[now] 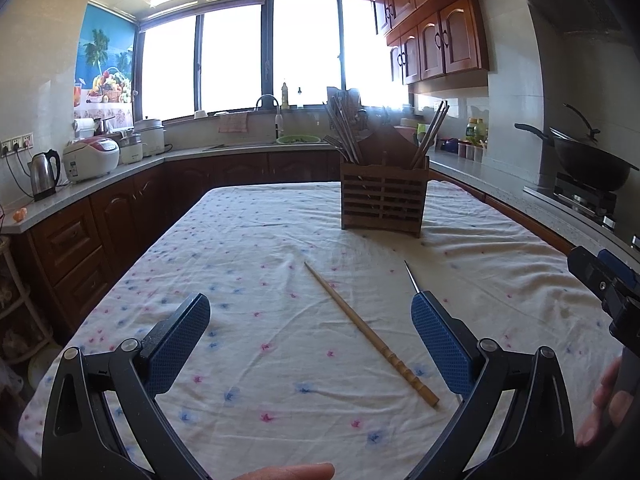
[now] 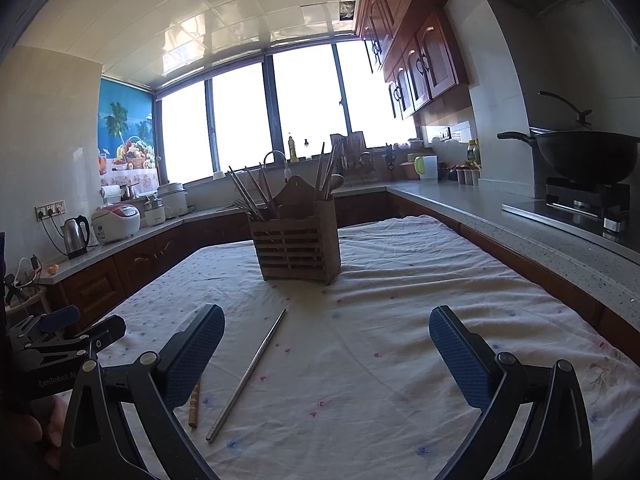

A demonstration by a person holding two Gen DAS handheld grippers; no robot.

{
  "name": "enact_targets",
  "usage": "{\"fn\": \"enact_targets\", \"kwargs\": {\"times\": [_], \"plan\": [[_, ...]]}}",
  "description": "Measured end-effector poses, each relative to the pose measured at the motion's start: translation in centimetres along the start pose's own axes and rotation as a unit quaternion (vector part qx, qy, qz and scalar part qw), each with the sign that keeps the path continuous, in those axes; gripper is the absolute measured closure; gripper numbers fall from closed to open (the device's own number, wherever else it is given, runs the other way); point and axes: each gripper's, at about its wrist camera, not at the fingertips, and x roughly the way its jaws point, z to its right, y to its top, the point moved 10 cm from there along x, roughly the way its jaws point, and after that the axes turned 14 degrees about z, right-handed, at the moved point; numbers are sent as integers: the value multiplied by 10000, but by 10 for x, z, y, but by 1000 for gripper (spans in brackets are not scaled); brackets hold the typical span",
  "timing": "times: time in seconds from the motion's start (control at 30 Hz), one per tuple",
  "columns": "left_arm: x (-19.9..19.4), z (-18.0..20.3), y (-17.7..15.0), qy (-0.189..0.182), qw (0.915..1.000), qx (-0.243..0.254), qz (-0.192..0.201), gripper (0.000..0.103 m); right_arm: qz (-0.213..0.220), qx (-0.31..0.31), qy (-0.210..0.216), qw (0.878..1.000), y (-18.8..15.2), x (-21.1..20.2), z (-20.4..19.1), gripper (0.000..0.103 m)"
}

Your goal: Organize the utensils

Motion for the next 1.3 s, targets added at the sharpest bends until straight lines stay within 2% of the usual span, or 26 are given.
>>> {"fn": "enact_targets", "kwargs": {"times": [1.3], "plan": [[-2,7,-1,-187,9998,78,25,0,-50,-17,-12,10000,-2,0,-4,0]]}}
